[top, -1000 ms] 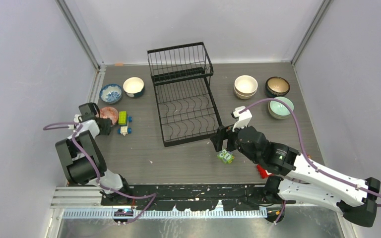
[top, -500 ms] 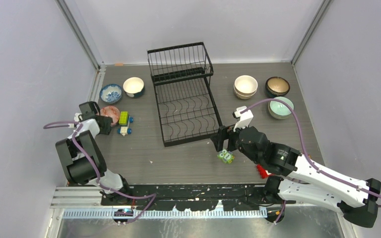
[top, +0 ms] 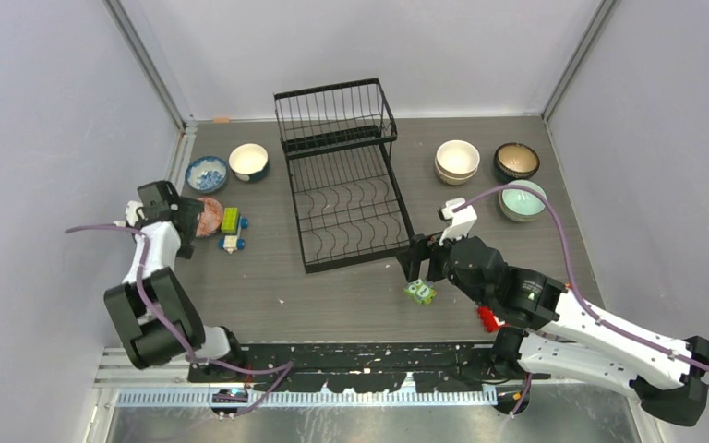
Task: Unload the bowls from the dish rack
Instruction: Adjust the bowl at the center of the board, then move the dish rack to the center of the board.
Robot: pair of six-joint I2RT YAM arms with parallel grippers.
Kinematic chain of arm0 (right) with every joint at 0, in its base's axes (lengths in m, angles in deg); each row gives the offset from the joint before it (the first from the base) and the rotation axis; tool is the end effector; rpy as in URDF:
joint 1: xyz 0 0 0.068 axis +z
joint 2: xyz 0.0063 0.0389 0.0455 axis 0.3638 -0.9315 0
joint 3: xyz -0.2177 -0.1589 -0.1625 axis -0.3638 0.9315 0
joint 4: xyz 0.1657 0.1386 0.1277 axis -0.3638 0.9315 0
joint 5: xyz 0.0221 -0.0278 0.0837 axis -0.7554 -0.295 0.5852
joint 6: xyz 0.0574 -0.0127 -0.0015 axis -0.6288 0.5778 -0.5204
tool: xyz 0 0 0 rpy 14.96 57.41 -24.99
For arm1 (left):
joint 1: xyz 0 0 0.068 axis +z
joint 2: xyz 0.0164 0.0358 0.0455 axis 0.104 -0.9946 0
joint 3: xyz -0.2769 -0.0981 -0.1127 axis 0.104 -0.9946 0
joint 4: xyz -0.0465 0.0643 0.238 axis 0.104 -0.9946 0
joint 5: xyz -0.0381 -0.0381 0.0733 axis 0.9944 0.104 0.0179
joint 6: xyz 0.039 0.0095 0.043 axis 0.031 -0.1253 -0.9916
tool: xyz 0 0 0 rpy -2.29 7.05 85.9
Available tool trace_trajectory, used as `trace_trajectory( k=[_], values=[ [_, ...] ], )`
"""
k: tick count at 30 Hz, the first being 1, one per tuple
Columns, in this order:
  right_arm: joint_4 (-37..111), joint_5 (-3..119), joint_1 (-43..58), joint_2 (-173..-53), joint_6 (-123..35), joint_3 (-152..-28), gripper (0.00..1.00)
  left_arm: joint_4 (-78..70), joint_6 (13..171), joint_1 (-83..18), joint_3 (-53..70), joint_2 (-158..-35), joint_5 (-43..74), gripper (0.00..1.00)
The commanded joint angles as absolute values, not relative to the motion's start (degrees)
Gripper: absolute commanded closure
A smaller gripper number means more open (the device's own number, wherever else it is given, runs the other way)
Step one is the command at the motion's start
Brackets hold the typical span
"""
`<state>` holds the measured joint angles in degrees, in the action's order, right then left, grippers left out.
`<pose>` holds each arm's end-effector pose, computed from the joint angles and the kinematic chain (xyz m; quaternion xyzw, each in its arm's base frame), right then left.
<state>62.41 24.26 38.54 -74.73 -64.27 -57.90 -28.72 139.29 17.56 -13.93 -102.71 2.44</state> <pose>0.0810 0.1026 0.3374 -0.1184 0.8226 0.2224 0.5098 0.2473 0.1116 0.2509 -0.6381 0.7054 -0.0547 0.3038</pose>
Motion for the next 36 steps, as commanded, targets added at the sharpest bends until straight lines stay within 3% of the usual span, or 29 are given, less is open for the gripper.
trace_trajectory(
  k=[1, 8, 24, 31, 36],
  values=[
    [62.89, 21.24, 38.52, -72.96, -62.52, -61.5, 0.16, -33.21, 135.59, 16.38, -11.01, -92.93, -0.64, 0.0],
    [66.06, 19.09, 38.51, -73.2, -59.74, -66.0, 0.16, -36.21, 130.49, 7.87, -8.74, -84.19, -2.95, 0.0],
    [69.17, 13.13, 38.49, -77.62, -55.56, -75.92, 0.16, -37.81, 108.75, -33.96, -3.74, -75.29, -22.07, 0.0],
    [63.97, 10.36, 38.46, -79.69, -56.92, -74.16, 0.16, -40.51, 103.37, -46.73, -4.65, -74.61, -22.2, 0.0],
    [58.59, 2.62, 38.47, -81.82, -61.16, -70.09, 0.16, -46.33, 103.9, -49.65, -4.2, -75.28, -18.4, 0.0]
  ],
)
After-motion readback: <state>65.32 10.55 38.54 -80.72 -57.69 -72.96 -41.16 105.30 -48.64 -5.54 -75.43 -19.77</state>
